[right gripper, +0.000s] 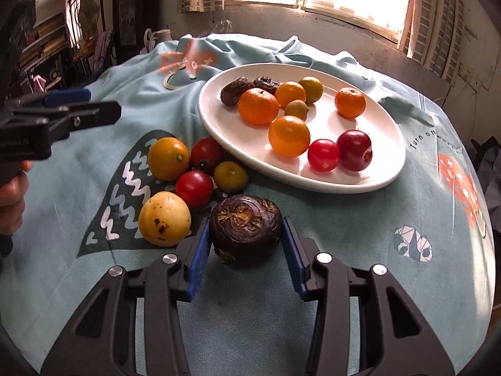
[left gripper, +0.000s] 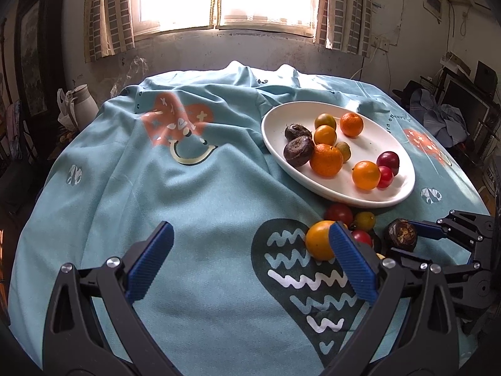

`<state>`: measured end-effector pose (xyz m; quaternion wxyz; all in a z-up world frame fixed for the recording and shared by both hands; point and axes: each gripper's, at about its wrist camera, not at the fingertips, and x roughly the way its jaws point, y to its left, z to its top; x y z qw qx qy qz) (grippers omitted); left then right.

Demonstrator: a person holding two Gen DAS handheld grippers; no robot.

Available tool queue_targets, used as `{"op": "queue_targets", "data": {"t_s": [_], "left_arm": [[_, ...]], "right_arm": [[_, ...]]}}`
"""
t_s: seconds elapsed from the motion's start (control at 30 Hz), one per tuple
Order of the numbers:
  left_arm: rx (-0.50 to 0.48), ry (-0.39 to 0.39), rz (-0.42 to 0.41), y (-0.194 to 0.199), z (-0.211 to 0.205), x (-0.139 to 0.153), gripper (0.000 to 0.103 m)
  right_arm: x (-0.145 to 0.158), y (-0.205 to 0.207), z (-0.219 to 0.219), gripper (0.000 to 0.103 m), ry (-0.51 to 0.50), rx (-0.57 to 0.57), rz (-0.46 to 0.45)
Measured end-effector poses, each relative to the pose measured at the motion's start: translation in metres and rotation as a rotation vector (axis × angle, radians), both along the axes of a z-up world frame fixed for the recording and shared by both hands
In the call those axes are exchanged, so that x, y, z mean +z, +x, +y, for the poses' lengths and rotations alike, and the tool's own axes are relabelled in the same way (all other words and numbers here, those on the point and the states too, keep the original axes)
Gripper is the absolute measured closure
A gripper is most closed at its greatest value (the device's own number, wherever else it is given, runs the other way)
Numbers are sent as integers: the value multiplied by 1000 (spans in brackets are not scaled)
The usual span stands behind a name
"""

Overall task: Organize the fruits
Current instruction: 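Grasp the large dark dried fruit with the right gripper while the left grasps a spotted yellow fruit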

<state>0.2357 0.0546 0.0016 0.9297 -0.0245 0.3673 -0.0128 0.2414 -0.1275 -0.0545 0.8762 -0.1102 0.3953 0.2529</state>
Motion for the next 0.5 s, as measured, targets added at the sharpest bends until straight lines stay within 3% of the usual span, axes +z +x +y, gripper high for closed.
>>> {"op": "queue_targets", "data": {"t_s": [0.07,0.2,0.33,0.4,0.5], "left_arm": [[-30,-21,8,-3,-4,-1,2],[-172,-51,39,-11,-27,-6,2],[-288,7,48,-25,-60,-16,3],[-330,38,52,-28,-75,-21,7],[-361,69,79,-26,-88,-32,22]], "right_arm": [[9,2,-13,58,76,-38,-4],[17,3,-25,58,129,-83,-11],[16,5,-28,58,141,-98,4],[15,5,-30,58,143,-104,11],[15,5,-31,58,150,-107,14]]}}
